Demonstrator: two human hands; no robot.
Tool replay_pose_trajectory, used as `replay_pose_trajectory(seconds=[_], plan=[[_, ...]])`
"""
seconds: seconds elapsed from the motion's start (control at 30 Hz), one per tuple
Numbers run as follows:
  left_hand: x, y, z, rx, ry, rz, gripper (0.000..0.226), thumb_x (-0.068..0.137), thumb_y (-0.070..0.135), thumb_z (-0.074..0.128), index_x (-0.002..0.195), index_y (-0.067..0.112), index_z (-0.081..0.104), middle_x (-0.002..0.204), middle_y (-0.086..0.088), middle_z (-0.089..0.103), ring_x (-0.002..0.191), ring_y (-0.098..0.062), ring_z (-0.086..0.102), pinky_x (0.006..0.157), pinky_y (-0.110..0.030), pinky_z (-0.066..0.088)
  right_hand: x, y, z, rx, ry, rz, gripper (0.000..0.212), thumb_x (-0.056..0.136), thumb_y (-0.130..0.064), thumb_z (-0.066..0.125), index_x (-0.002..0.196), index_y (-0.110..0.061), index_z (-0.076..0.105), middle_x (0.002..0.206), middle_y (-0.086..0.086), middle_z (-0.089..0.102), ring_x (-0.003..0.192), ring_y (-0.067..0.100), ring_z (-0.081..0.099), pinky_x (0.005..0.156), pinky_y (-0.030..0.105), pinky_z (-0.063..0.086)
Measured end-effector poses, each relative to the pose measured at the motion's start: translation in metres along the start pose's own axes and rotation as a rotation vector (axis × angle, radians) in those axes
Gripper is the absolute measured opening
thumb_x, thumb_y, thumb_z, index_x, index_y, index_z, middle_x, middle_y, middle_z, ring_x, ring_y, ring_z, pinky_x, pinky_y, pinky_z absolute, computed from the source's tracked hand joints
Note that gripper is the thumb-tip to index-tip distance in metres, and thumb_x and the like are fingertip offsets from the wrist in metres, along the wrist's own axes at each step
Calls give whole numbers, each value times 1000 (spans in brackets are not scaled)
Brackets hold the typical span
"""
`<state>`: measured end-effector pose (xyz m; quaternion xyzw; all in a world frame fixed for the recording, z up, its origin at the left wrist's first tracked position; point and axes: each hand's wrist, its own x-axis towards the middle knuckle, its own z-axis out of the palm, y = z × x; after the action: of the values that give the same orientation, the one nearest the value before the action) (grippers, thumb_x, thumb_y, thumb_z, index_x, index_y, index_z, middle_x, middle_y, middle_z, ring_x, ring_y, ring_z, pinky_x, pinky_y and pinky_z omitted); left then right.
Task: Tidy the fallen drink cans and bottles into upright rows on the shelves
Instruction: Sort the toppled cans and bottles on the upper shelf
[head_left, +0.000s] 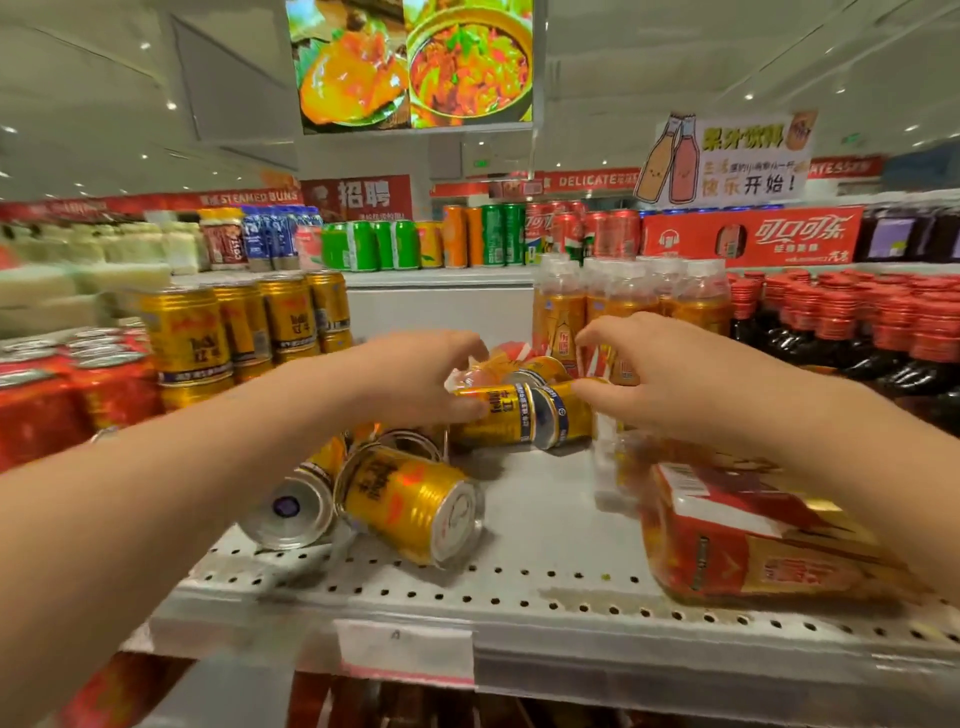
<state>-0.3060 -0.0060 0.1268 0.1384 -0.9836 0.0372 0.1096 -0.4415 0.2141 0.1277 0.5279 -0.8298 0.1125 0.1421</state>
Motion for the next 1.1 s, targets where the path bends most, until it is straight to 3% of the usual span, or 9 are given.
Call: replay_pose_trajectory(seconds=[0.13, 0.23, 0.37, 0.53, 0.63, 0.73, 0.87, 1.0, 1.1], plan=[[44, -15, 14, 27, -213, 42, 79, 85, 67, 65, 149, 28, 39, 145, 1, 55, 123, -23, 57, 98, -33, 44, 40, -4, 19, -93, -161, 146, 82, 83, -79, 49, 150, -35, 31, 137, 3, 55, 109, 22, 61, 90, 39, 53], [63, -19, 26, 35, -256, 87, 85, 81, 74, 64, 148, 27, 41, 138, 1, 58, 110, -22, 57, 89, -30, 41, 53, 2, 42, -184, -256, 221, 93, 76, -87, 49, 151, -38, 25, 134, 3, 57, 107, 22, 61, 81, 33, 51], [69, -21, 40, 154, -148, 182, 88, 70, 85, 61, 139, 33, 48, 107, 3, 57, 94, -20, 48, 77, -32, 38, 60, 12, 59, -39, -309, 310, 96, 65, -92, 51, 141, -37, 33, 93, -15, 62, 77, 4, 61, 60, 26, 45], [69, -15, 44, 176, -72, 200, 71, 70, 81, 62, 121, 31, 58, 84, 11, 53, 87, -18, 53, 66, -31, 41, 69, 19, 65, 44, -302, 307, 107, 57, -95, 54, 144, -39, 29, 107, -12, 61, 85, 4, 61, 68, 26, 51], [63, -10, 41, 92, -27, 151, 60, 72, 73, 66, 113, 30, 59, 85, 9, 59, 78, -14, 58, 60, -28, 46, 73, 22, 65, 77, -277, 311, 91, 61, -85, 60, 133, -33, 39, 107, -7, 61, 84, 9, 63, 72, 32, 58], [49, -16, 27, -50, 68, 53, 55, 76, 67, 68, 114, 28, 58, 94, 6, 65, 82, -14, 62, 69, -33, 56, 76, 21, 60, 56, -205, 284, 74, 62, -78, 60, 120, -34, 47, 100, -4, 56, 80, 13, 60, 67, 34, 56], [23, -25, -3, -201, 278, -49, 43, 79, 60, 73, 108, 29, 62, 90, 10, 66, 79, -8, 64, 65, -30, 55, 78, 9, 50, 10, -67, 177, 70, 65, -78, 57, 121, -37, 49, 95, -5, 53, 78, 10, 54, 59, 30, 46], [-9, -44, -24, -283, 343, -172, 49, 81, 56, 75, 119, 28, 62, 96, 9, 70, 83, -6, 68, 74, -31, 62, 76, -15, 39, 78, 15, 52, 74, 62, -81, 54, 122, -37, 51, 95, -7, 59, 80, 10, 59, 67, 33, 57], [-33, -64, -32, -236, 386, -262, 48, 79, 57, 76, 117, 30, 62, 93, 11, 68, 79, -3, 66, 63, -22, 55, 74, -33, 34, 142, 43, -23, 78, 63, -82, 56, 128, -40, 49, 105, -6, 58, 84, 10, 61, 71, 34, 58]])
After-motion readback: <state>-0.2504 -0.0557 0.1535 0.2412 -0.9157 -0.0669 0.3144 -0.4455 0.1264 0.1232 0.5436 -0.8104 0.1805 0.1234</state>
